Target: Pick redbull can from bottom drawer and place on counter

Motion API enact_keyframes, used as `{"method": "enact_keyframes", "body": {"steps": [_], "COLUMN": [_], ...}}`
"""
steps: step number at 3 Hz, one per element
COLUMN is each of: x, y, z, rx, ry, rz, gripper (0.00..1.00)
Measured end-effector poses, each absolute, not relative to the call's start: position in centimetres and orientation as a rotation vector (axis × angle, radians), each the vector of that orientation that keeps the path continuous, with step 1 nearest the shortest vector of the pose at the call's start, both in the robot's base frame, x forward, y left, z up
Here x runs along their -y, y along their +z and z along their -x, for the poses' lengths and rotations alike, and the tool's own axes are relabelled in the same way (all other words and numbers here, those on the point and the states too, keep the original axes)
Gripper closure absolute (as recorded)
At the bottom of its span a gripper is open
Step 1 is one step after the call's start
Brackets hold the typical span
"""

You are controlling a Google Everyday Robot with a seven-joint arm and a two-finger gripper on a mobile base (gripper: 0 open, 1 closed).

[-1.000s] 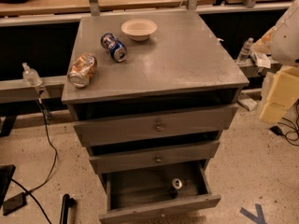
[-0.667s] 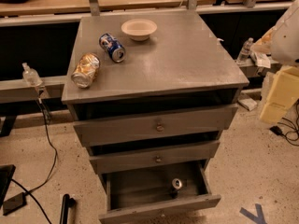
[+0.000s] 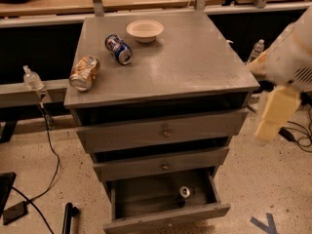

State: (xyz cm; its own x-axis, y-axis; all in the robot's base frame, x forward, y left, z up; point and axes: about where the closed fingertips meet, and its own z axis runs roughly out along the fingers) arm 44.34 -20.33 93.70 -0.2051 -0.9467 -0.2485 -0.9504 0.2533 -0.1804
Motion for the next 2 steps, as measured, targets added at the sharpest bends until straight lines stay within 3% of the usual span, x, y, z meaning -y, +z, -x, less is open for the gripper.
{"method": "enact_keyframes", "body": {"steps": [1, 2], "x": [15.6, 14.6], "y": [82.9, 78.4], "z": [-44.5, -43.8], "rx": [-2.173, -2.192], "ry": [0.329, 0.414], "rz": [1.776, 1.784], "gripper": [0.00, 0.00]}}
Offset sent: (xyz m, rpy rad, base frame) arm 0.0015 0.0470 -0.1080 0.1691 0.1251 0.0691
